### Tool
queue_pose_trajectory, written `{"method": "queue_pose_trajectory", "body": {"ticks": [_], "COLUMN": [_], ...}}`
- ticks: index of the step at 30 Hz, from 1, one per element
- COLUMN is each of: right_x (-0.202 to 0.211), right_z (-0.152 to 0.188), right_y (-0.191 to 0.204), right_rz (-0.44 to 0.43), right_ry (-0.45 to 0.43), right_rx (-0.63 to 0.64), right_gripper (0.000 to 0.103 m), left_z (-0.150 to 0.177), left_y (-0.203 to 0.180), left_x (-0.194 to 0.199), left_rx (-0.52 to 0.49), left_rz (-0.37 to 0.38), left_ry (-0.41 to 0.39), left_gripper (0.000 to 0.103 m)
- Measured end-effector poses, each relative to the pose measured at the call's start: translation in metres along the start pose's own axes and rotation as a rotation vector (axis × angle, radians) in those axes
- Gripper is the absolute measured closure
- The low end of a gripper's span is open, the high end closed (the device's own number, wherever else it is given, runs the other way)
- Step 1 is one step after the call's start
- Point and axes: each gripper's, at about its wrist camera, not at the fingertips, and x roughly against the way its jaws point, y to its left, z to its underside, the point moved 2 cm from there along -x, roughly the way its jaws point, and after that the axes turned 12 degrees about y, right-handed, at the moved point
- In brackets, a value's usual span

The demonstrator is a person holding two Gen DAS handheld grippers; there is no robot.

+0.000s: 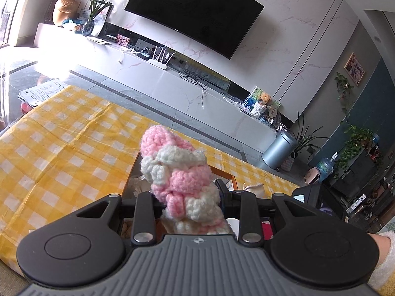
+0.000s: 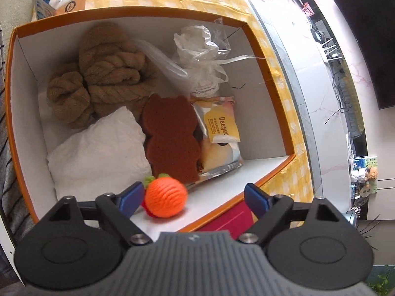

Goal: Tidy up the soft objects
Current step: 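Lower the ball into the box and open the right tool while the left tool lowers the hat, then open the left tool over the box, releasing the knitted hat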

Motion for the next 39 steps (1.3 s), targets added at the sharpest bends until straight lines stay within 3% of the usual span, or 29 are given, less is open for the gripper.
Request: {"method": "queue_pose_trajectory", "body": {"ticks": [4, 7, 10, 13, 17, 19, 21, 24, 27, 28, 30, 34, 39], "right_x": [0.017, 0.027, 0.029, 0.025, 0.014, 0.009, 0.006, 0.002, -0.006, -0.009, -0.013, -0.014, -0.009], "right_z": [0.012, 0.028, 0.048, 0.068, 0.088, 0.094, 0.099, 0.102, 0.105, 0.107, 0.112, 0.121, 0.123], "right_y": [-0.012, -0.028, -0.045, -0.061, -0.074, -0.075, -0.072, -0.065, -0.062, -0.062, -0.063, -0.067, -0.064], "right_rz": [-0.024, -0.008, 0.016, 0.017, -0.056, -0.081, -0.039, 0.076, 0.135, 0.140, 0.145, 0.145, 0.154], "right_ry": [-0.091, -0.153, -0.201, -0.244, -0.311, -0.338, -0.380, -0.392, -0.359, -0.352, -0.341, -0.339, -0.345], "right_rx": [-0.083, -0.204, -0.360, -0.533, -0.726, -0.780, -0.823, -0.825, -0.793, -0.790, -0.813, -0.856, -0.853], "right_gripper": [0.012, 0.012, 0.012, 0.012, 0.012, 0.012, 0.012, 0.012, 0.012, 0.012, 0.012, 0.012, 0.012], "left_z": [0.002, 0.005, 0.016, 0.027, 0.038, 0.044, 0.048, 0.051, 0.049, 0.048, 0.047, 0.045, 0.040], "left_y": [-0.006, -0.016, -0.026, -0.029, -0.023, -0.020, -0.018, -0.015, -0.013, -0.012, -0.013, -0.021, -0.028], "left_x": [-0.002, -0.012, -0.035, -0.067, -0.107, -0.120, -0.127, -0.134, -0.132, -0.129, -0.121, -0.107, -0.084], "left_rx": [-0.042, -0.126, -0.202, -0.213, -0.118, -0.094, -0.092, -0.088, -0.042, -0.024, -0.045, -0.130, -0.174], "left_rz": [-0.009, -0.066, -0.137, -0.068, 0.073, 0.075, 0.032, 0.019, 0.036, 0.012, -0.061, -0.234, -0.341], "left_ry": [0.012, 0.040, 0.130, 0.267, 0.438, 0.484, 0.501, 0.510, 0.472, 0.441, 0.375, 0.329, 0.241], "left_gripper": [0.067, 0.067, 0.067, 0.067, 0.067, 0.067, 0.067, 0.067, 0.056, 0.036, 0.006, 0.006, 0.006]}}
